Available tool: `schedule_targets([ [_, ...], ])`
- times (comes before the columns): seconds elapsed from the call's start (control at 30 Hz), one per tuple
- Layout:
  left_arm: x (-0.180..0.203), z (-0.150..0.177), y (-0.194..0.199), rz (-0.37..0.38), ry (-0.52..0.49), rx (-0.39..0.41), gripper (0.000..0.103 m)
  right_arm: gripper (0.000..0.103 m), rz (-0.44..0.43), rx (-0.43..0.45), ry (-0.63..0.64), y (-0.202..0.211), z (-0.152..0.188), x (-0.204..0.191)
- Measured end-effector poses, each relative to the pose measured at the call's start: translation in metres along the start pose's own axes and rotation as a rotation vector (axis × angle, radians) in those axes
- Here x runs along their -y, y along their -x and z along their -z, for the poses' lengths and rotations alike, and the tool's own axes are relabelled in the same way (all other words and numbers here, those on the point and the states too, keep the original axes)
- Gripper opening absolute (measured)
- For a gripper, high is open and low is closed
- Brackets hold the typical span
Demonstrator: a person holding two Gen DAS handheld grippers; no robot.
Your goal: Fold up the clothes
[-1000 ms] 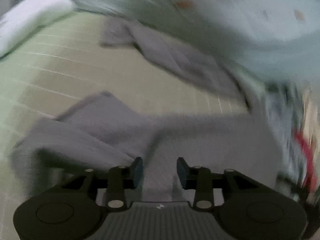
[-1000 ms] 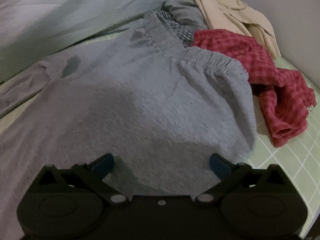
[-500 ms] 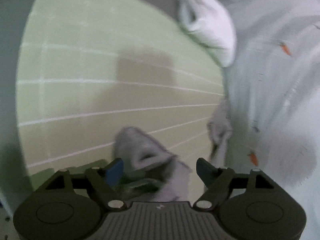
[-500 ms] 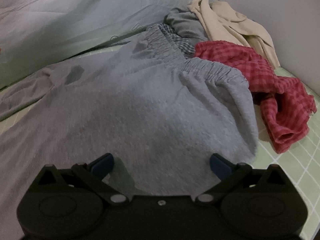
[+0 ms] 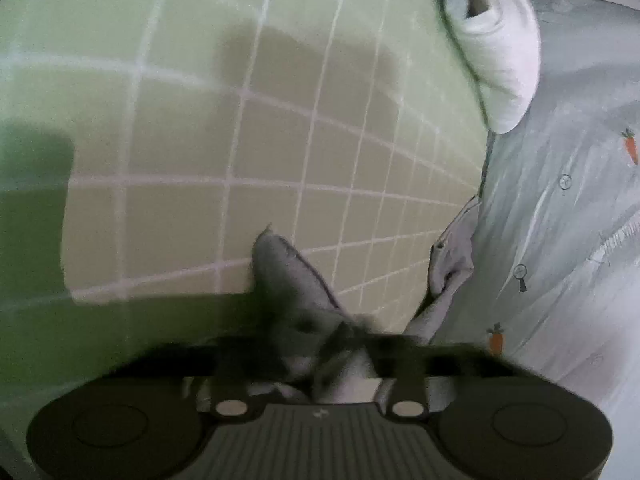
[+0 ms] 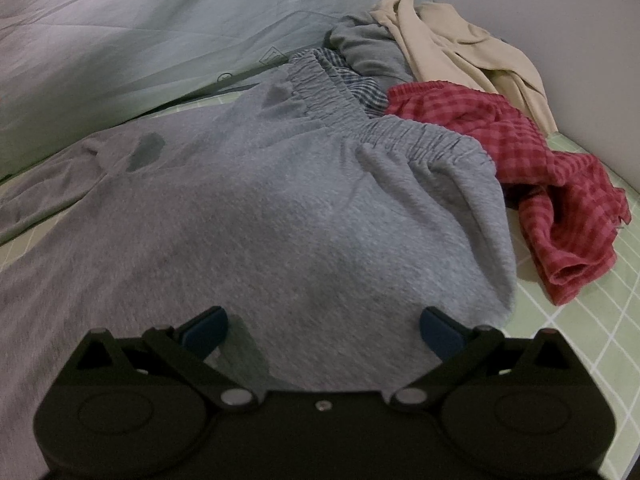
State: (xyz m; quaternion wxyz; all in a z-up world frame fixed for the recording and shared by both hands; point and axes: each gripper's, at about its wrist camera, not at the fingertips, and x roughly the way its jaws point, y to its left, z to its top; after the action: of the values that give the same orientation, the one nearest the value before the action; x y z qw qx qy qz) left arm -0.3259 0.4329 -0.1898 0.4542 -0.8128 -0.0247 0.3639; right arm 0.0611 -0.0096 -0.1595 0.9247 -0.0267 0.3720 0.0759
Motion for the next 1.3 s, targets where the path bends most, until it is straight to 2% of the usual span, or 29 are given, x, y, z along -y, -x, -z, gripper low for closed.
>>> schedule_targets([
  [0.03,0.001,-0.002,-0.004,0.006,0.017,-0.008,0.004,0.103,0.0,0.0,0.0,0.0,0.0,0.0],
  [0.1,0.014,-0.003,0.003,0.059,-0.01,0.032,0.004,0.103,0.0,0.0,0.0,0.0,0.0,0.0],
  [0.2,0.053,-0.001,0.043,0.16,-0.18,0.148,0.003,0.103,0.001,0.001,-0.001,0.0,0.0,0.0],
  [0.3,0.096,0.003,0.1,0.194,-0.396,0.315,0.002,0.103,0.002,0.006,-0.001,0.0,0.001,-0.001],
  [0.37,0.113,0.009,0.137,0.175,-0.518,0.435,0.002,0.103,0.002,0.01,-0.001,0.0,0.002,0.0],
  [0.43,0.114,0.016,0.168,0.114,-0.606,0.555,0.001,0.103,0.002,0.014,-0.001,0.0,0.002,0.0],
  [0.5,0.104,0.02,0.188,0.031,-0.634,0.638,0.001,0.103,0.002,0.017,-0.001,0.0,0.003,0.0],
  [0.53,0.094,0.019,0.193,-0.004,-0.624,0.652,0.001,0.103,0.002,0.018,-0.001,0.0,0.003,0.0],
  [0.63,0.054,0.006,0.194,-0.093,-0.488,0.625,0.0,0.103,0.003,0.021,-0.001,0.0,0.003,0.0],
  [0.7,0.029,0.002,0.188,-0.122,-0.432,0.557,0.0,0.103,0.003,0.021,-0.001,0.0,0.003,0.0],
  [0.8,0.014,0.007,0.17,-0.192,-0.417,0.513,0.001,0.103,0.004,0.018,-0.001,0.0,0.002,0.0],
  [0.87,0.013,0.012,0.159,-0.186,-0.439,0.472,0.002,0.103,0.003,0.008,0.0,0.0,0.0,0.0],
  [0.93,0.018,0.018,0.142,-0.178,-0.465,0.435,0.016,0.103,0.0,-0.009,0.003,-0.001,-0.003,0.0],
  [1.07,0.03,0.036,0.115,-0.221,-0.57,0.372,0.025,0.102,-0.035,-0.091,0.022,-0.002,-0.015,0.006],
  [1.1,0.033,0.041,0.107,-0.236,-0.599,0.357,0.026,0.099,-0.038,-0.094,0.016,0.0,-0.017,0.01],
  [1.3,0.053,0.069,0.07,-0.308,-0.763,0.316,0.042,0.091,0.052,-0.029,-0.215,0.024,-0.024,0.067],
])
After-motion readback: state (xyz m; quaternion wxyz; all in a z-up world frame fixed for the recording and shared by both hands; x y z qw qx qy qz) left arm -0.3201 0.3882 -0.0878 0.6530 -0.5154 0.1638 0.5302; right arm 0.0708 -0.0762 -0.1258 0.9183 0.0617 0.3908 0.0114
